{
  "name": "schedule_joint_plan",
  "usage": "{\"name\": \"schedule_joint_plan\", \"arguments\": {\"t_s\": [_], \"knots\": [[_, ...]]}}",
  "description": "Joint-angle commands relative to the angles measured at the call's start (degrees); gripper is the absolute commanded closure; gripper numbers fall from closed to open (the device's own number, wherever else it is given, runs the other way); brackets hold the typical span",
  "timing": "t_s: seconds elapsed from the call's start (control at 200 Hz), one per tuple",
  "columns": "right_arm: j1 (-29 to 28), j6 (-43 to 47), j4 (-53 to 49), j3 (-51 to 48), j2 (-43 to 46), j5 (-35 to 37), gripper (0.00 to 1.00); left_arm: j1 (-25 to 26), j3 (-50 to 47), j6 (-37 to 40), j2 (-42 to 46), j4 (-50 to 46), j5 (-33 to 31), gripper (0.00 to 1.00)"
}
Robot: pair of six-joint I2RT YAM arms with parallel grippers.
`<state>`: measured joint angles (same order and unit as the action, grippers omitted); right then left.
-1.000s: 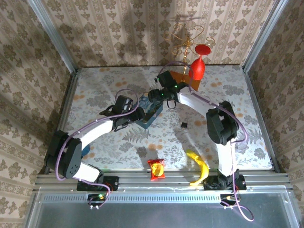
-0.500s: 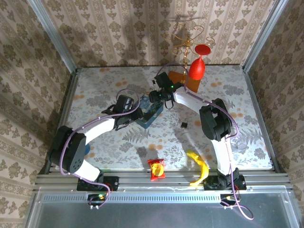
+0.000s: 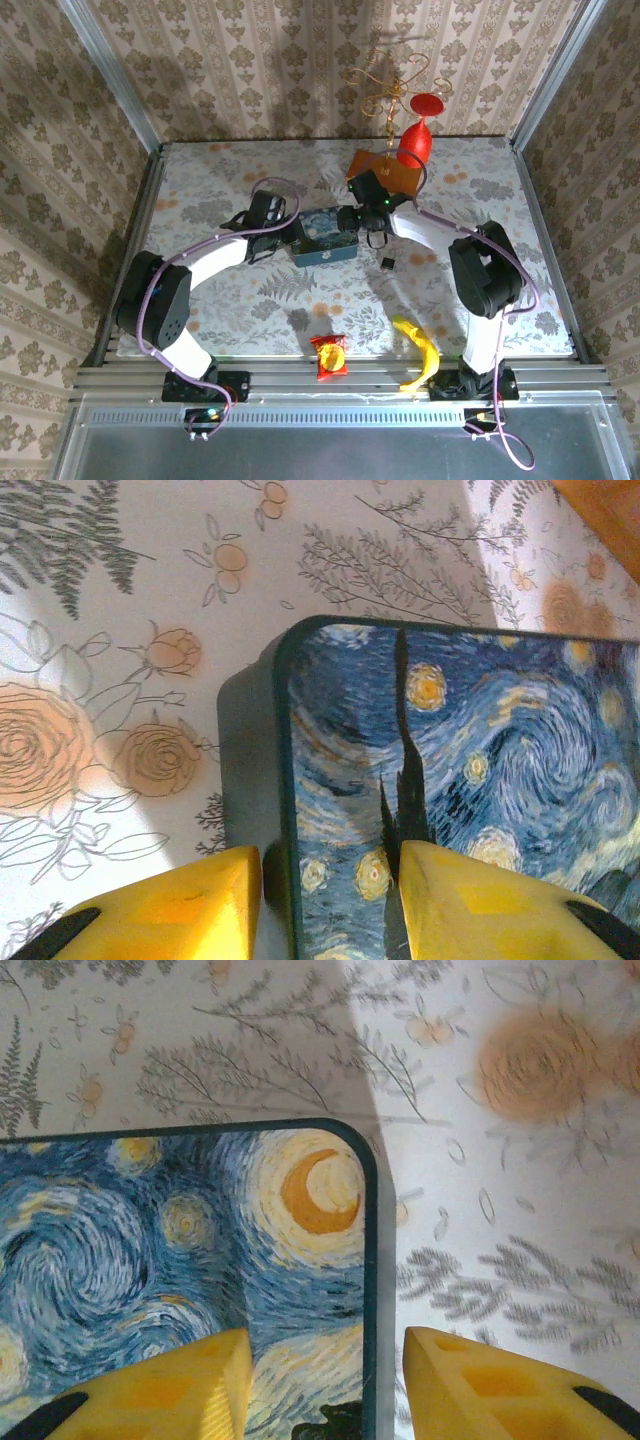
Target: Unlock a padlock with a key
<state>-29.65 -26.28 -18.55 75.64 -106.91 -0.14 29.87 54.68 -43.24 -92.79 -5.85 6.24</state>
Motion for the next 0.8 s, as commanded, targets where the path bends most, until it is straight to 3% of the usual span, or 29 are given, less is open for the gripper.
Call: {"name": "schedule_joint_plan", "arguments": {"t_s": [0.0, 0.475, 0.605, 0.795], "knots": [[-0.8, -4.1, -1.2, -3.7, 2.7, 1.7, 0.57, 1.0, 1.2, 1.2, -1.1, 0.0, 1.7, 0.59], [-0.7, -5.7, -2.7, -6.0, 5.8, 4.1, 0.57, 4.3, 1.9, -0.3, -0.8, 0.4, 0.1, 0.55], [-0.7, -6.4, -3.3, -6.2, 7.2, 5.3, 0.49, 2.9, 3.0, 0.7, -0.3, -0.4, 0.0, 0.46], [-0.5, -6.9, -6.8, -6.8, 11.6, 10.6, 0.37, 0.5, 4.3, 2.6, 2.5, -2.0, -1.1, 0.21]]}}
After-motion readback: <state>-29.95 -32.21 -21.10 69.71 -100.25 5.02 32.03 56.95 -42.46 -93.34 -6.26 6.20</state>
